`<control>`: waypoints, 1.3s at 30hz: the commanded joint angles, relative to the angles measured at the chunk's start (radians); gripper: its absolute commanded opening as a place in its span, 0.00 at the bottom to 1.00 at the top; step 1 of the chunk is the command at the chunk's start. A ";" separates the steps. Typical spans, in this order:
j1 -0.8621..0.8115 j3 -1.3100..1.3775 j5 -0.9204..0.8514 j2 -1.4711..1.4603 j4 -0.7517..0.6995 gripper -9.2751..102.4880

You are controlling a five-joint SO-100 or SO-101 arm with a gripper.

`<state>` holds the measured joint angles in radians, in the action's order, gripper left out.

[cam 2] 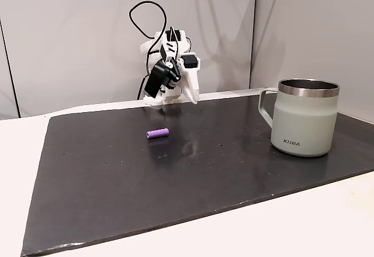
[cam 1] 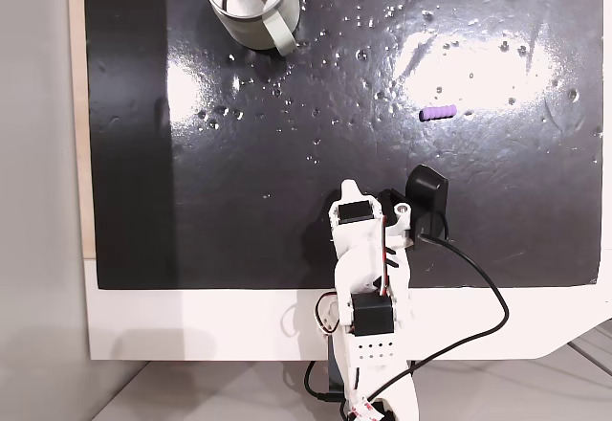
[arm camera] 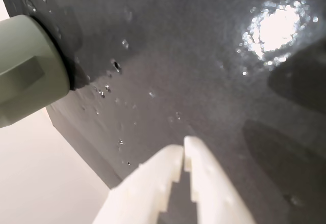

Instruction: Grasp a pengrip and put it in the cup.

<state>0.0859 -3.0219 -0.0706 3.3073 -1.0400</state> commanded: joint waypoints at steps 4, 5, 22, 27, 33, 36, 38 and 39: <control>0.014 0.071 -0.074 -0.009 0.012 0.08; 0.020 0.100 -0.080 -0.035 0.012 0.08; -0.202 0.838 -0.225 -1.161 0.044 0.21; -0.258 1.022 -0.275 -1.358 -0.028 0.25; -0.308 1.104 -0.348 -1.457 -0.057 0.26; -0.350 1.184 -0.387 -1.522 -0.097 0.26; -0.379 1.229 -0.402 -1.555 -0.103 0.26; -0.391 1.249 -0.410 -1.571 -0.103 0.26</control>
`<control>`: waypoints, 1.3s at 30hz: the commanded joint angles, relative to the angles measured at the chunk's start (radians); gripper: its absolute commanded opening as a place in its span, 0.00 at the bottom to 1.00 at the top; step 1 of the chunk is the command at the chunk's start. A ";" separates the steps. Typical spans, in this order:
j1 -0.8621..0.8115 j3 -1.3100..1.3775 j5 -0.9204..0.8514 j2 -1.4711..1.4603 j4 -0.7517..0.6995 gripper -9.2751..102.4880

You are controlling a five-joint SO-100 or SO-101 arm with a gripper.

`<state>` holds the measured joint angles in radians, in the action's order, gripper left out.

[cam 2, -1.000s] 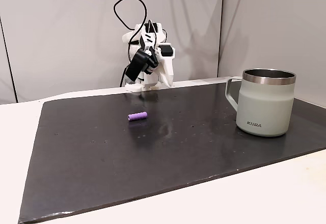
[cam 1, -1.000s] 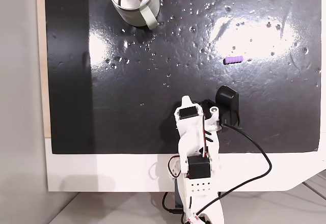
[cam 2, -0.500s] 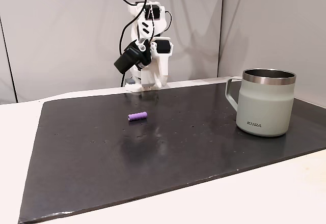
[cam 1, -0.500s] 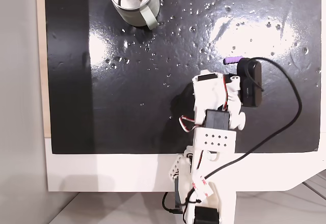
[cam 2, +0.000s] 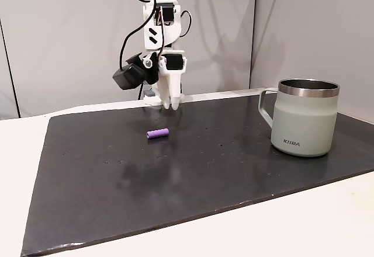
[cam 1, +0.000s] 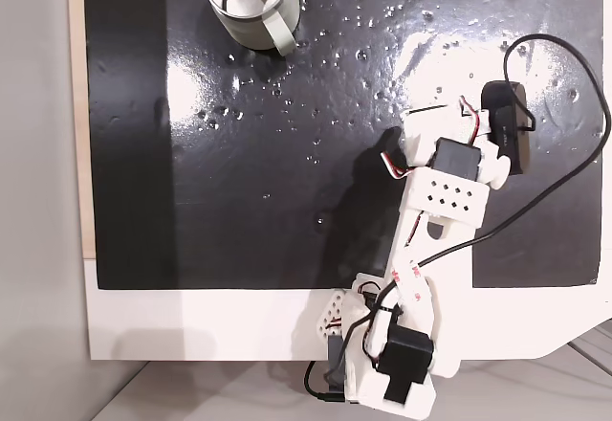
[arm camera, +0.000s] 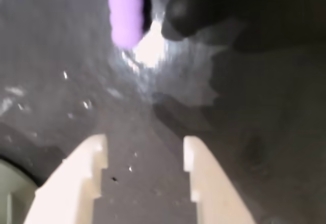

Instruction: Grasp a pengrip and put it in the cup.

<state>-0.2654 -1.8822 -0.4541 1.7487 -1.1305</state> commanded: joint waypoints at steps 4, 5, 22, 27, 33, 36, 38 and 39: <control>-0.083 0.186 -0.061 -0.094 -0.025 0.26; -0.091 0.199 -0.069 -0.118 -0.025 0.26; -0.138 0.462 -0.132 -0.417 -0.097 0.26; -0.137 0.663 -0.127 -0.558 -0.209 0.27; -0.120 0.675 -0.126 -0.592 -0.209 0.26; -0.107 0.655 -0.141 -0.592 -0.210 0.26; -0.104 0.652 -0.153 -0.597 -0.210 0.25; -0.103 0.652 -0.156 -0.600 -0.207 0.25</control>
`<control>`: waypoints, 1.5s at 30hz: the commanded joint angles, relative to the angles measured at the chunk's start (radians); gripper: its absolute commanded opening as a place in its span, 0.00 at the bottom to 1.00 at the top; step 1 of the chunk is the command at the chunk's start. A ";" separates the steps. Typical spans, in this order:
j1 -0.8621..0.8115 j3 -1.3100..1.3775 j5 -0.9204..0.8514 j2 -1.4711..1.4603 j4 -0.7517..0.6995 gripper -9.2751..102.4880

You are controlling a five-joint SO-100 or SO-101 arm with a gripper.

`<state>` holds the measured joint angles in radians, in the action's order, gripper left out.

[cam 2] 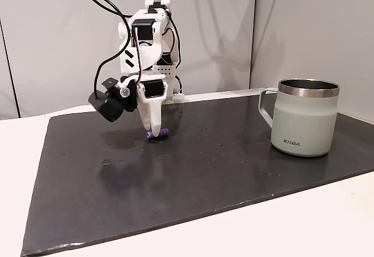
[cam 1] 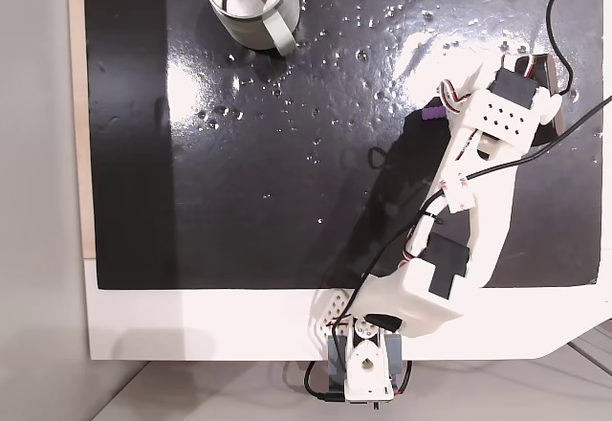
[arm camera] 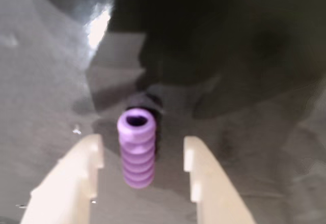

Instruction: Grasp a pengrip and put it in the cup.

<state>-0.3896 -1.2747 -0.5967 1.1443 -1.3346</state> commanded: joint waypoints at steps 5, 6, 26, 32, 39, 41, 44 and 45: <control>0.031 0.044 -0.063 -0.020 0.021 0.13; 0.031 0.044 -0.069 -0.026 0.025 0.10; 0.219 0.367 0.120 0.327 -0.370 0.08; 0.321 0.836 0.322 0.155 -0.486 0.08; 0.440 1.032 0.494 0.025 -0.442 0.08; 0.485 1.035 0.499 0.009 -0.394 0.08; 0.528 1.058 0.551 -0.032 -0.308 0.08; 0.538 1.089 0.561 -0.060 -0.288 0.08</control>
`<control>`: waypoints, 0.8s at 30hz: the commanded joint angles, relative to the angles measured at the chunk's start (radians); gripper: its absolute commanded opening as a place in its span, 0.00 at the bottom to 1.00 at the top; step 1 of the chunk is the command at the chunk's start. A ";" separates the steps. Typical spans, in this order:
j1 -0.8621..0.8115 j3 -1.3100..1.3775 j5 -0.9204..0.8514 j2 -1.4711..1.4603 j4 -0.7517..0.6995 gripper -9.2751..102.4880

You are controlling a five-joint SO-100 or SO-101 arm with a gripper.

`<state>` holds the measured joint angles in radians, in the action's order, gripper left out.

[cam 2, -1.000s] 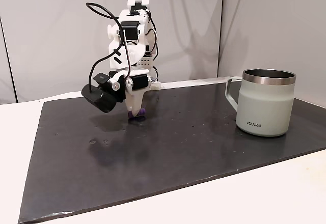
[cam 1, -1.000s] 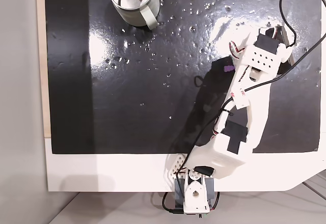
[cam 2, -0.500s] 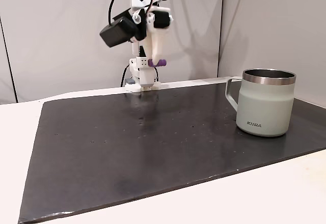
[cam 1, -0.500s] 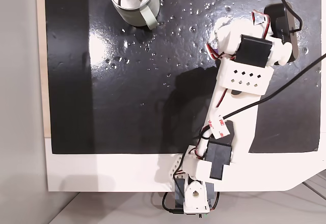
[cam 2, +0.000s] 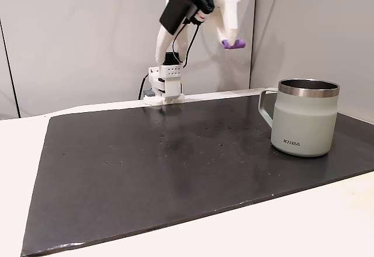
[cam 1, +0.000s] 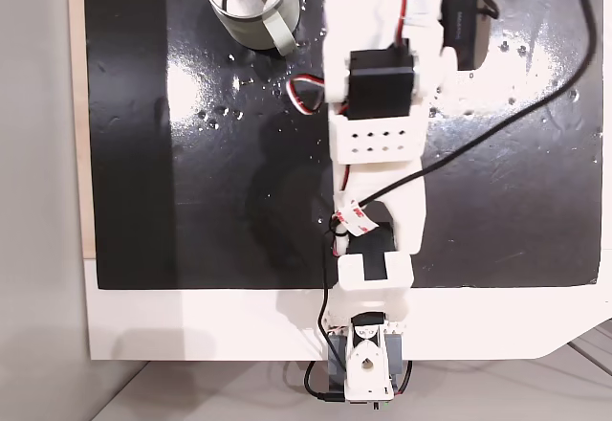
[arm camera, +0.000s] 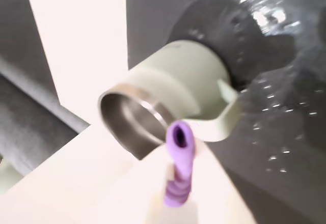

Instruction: Grasp a pengrip and put it in the cup.

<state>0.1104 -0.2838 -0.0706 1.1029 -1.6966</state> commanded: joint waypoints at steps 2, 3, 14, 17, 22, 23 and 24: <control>0.060 0.176 0.040 -0.089 0.095 0.08; 0.067 0.218 0.040 -0.129 0.107 0.08; 0.141 0.548 0.081 -0.419 0.252 0.08; 0.150 0.548 0.086 -0.440 0.291 0.08; 0.160 0.548 0.091 -0.466 0.325 0.08; 0.161 0.548 0.091 -0.471 0.325 0.08; 0.161 0.548 0.091 -0.472 0.325 0.08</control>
<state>0.2531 0.1948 0.0123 0.6167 -1.4021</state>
